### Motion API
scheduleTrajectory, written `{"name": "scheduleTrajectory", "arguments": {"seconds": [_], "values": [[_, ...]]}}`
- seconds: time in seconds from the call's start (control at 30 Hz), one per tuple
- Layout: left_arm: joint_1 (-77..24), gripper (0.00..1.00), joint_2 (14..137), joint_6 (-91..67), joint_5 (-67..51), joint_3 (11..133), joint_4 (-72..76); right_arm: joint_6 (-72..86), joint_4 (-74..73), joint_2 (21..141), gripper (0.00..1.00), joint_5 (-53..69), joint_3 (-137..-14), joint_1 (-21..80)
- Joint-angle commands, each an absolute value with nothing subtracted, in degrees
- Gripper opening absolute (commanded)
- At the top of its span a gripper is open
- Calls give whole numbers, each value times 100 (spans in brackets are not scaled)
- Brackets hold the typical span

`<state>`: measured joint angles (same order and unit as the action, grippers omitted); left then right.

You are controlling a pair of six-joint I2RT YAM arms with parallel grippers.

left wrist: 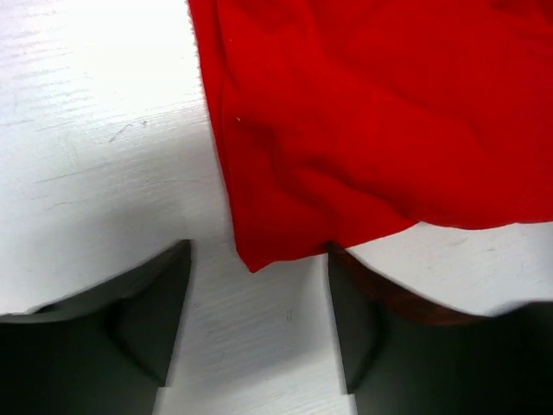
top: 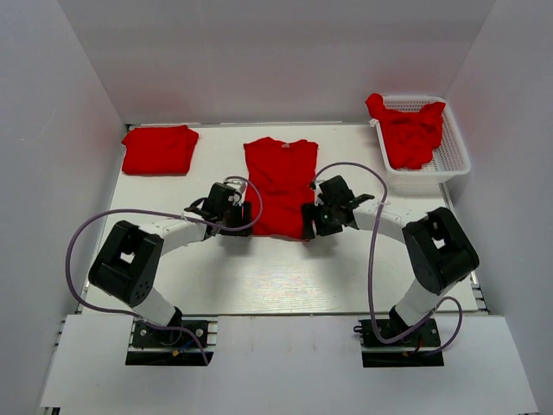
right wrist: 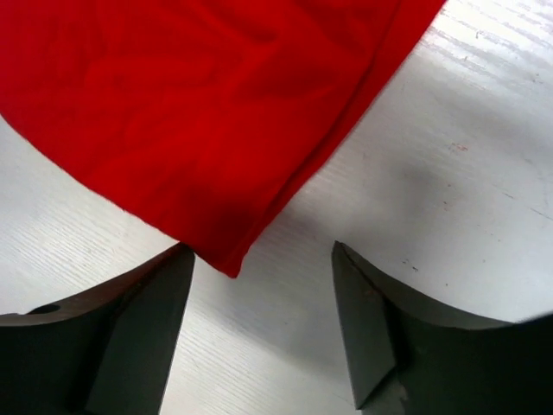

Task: Fold and stack the t-shirts
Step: Grab one side of the 2/3 rectangular tshirt with both arms

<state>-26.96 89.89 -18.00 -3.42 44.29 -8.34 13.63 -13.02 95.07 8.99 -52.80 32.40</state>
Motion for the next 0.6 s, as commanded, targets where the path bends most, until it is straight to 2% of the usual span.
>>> {"name": "scheduleTrajectory", "arguments": {"seconds": [0.0, 0.03, 0.07, 0.1, 0.23, 0.27, 0.33, 0.37, 0.4, 0.43, 0.57], "values": [[-2716, 67, 9087, -1714, -606, 4377, -642, 1459, -1072, 9650, 70, 931, -5537, 3296], [-2716, 64, 9166, -1714, -606, 4377, -642, 1450, -1064, 9676, 62, 949, -5563, 3322], [-2716, 60, 9167, -1714, -659, 4377, -642, 1459, -1055, 9738, 59, 958, -5581, 3331], [-2768, 51, 9237, -1714, -659, 4377, -589, 1468, -1063, 9730, 57, 1010, -5572, 3348], [-2769, 39, 9237, -1714, -712, 4315, -475, 1529, -1002, 9870, 43, 1116, -5564, 3393], [-2769, 34, 9237, -1714, -712, 4263, -475, 1555, -1002, 9922, 35, 1142, -5563, 3393], [-2769, 24, 9237, -1714, -712, 4210, -413, 1556, -950, 9993, 29, 1160, -5537, 3410], [-2769, 17, 9237, -1766, -712, 4210, -352, 1582, -932, 10011, 12, 1169, -5502, 3401], [-2769, 7, 9237, -1767, -712, 4210, -352, 1591, -932, 10028, 0, 1178, -5511, 3419], [-2769, 0, 9237, -1828, -651, 4210, -456, 1582, -975, 10020, 0, 1152, -5511, 3393], [-2769, 0, 8922, -1880, -370, 4079, -562, 1600, -1098, 9722, 0, 1020, -5275, 3393]]}}
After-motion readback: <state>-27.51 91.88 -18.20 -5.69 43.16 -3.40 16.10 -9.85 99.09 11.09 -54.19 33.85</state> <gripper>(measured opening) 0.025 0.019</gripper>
